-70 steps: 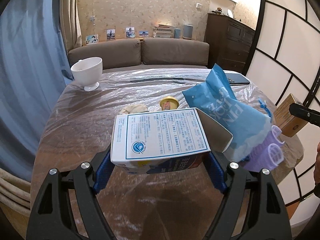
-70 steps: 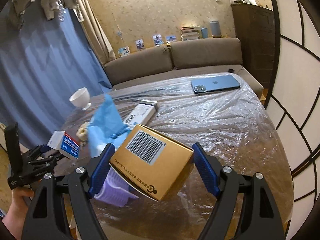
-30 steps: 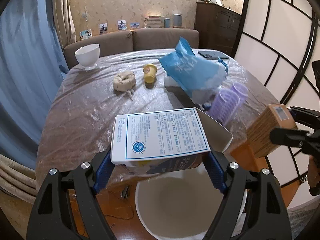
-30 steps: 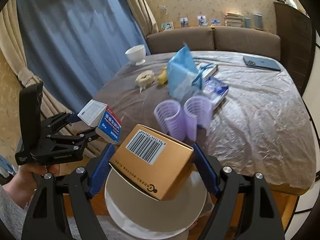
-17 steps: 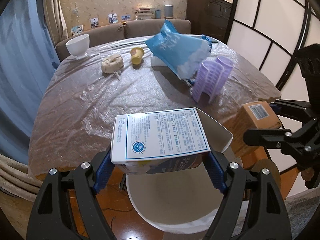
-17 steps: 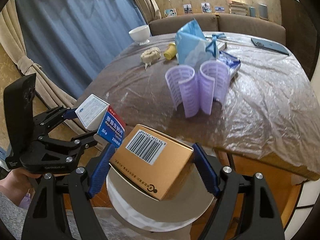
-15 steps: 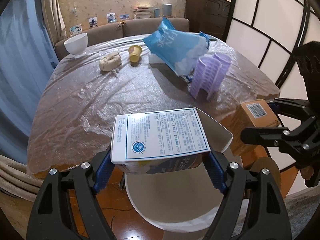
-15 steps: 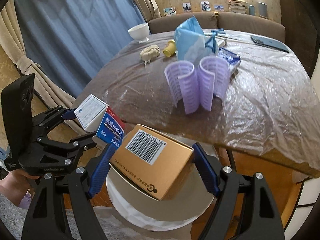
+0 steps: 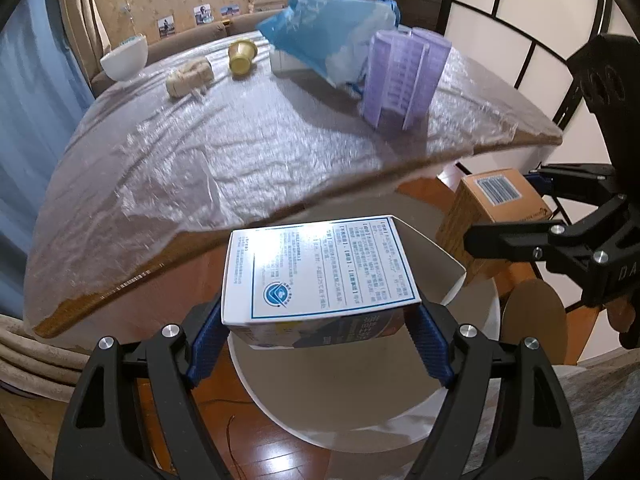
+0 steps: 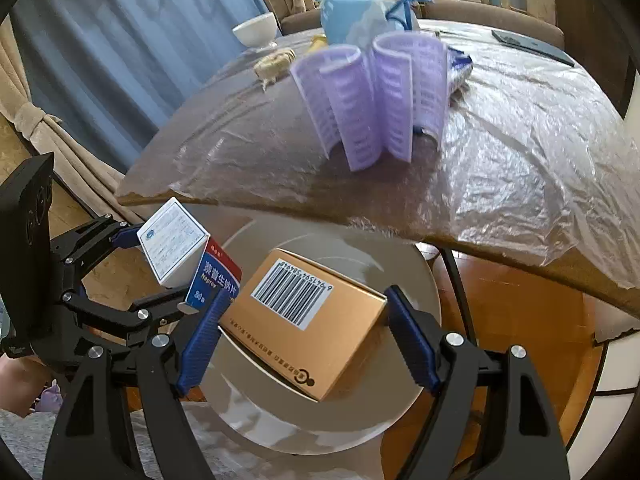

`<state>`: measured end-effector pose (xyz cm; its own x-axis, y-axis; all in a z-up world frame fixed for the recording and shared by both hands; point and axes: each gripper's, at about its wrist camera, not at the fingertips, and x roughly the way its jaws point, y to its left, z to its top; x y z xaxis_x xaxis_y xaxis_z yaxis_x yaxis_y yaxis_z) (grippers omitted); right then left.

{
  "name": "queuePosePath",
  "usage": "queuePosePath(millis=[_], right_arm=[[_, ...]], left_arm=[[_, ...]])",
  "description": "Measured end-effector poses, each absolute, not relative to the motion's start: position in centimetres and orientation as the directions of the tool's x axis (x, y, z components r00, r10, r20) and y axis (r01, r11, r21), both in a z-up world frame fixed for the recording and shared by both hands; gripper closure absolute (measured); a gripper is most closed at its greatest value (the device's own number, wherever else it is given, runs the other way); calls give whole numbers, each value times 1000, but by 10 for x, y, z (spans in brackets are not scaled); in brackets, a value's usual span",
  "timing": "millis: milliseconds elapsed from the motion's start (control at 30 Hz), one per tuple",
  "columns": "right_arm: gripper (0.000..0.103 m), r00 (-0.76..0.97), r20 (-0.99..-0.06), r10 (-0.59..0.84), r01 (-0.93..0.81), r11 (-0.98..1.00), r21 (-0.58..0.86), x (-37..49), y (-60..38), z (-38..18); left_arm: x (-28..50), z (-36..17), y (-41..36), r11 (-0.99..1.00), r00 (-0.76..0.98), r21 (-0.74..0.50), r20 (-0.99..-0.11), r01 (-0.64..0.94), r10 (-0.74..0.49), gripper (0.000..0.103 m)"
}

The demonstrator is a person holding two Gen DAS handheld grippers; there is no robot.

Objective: Collect trash
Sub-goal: 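Carry both boxes off the table and hold them over the white bin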

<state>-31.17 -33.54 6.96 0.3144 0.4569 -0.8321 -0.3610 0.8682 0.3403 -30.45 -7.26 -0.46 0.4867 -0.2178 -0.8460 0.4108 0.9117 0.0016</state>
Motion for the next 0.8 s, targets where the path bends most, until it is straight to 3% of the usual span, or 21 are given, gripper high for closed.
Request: queuePosePath(millis=[800], right_arm=[[25, 255, -883, 393, -319, 897, 307, -310, -332, 25]], left_arm=[[-314, -52, -73, 907, 406, 23, -899, 420, -165, 22]])
